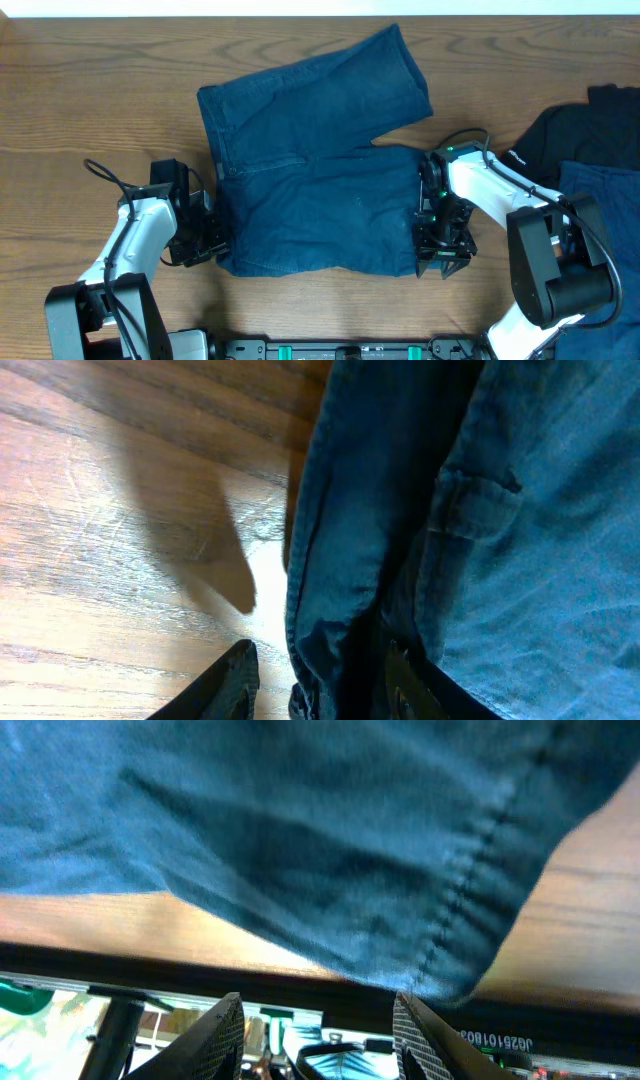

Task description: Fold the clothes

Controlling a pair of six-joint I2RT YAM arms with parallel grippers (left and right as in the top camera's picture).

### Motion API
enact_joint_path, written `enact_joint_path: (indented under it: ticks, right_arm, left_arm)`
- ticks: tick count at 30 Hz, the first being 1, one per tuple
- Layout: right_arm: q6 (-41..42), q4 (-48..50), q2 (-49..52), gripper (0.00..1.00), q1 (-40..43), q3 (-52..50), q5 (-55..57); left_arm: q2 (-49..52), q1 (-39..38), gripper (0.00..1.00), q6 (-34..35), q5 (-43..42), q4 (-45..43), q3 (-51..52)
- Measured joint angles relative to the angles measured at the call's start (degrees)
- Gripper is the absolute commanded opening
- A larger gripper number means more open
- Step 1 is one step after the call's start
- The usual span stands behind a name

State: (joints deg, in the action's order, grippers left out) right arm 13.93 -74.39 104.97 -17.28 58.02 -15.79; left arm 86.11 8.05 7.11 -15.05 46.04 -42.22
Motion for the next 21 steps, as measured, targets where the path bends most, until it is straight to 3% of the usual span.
enact_joint_path:
  ticks: [7, 16, 19, 21]
  right_arm:
    - [-3.2, 6.1, -1.6, 0.56, 1.6, 0.0, 0.2]
    - [-3.9, 6.4, -6.0, 0.53, 7.7, -0.4, 2.5]
    - [-4.0, 7.7, -6.0, 0.43, 7.7, -2.1, 1.9]
    - [-4.2, 9.0, -6.0, 0.21, 7.7, -4.1, 0.7]
  left_arm:
    - [0.0, 0.0, 0.45, -0.6, 0.0, 0.0, 0.0]
    - [0.0, 0.0, 0.45, -1.0, 0.0, 0.2, 0.0]
    - [0.0, 0.0, 0.46, -1.0, 0.0, 0.5, 0.0]
    - [0.0, 0.0, 0.46, -1.0, 0.0, 0.7, 0.0]
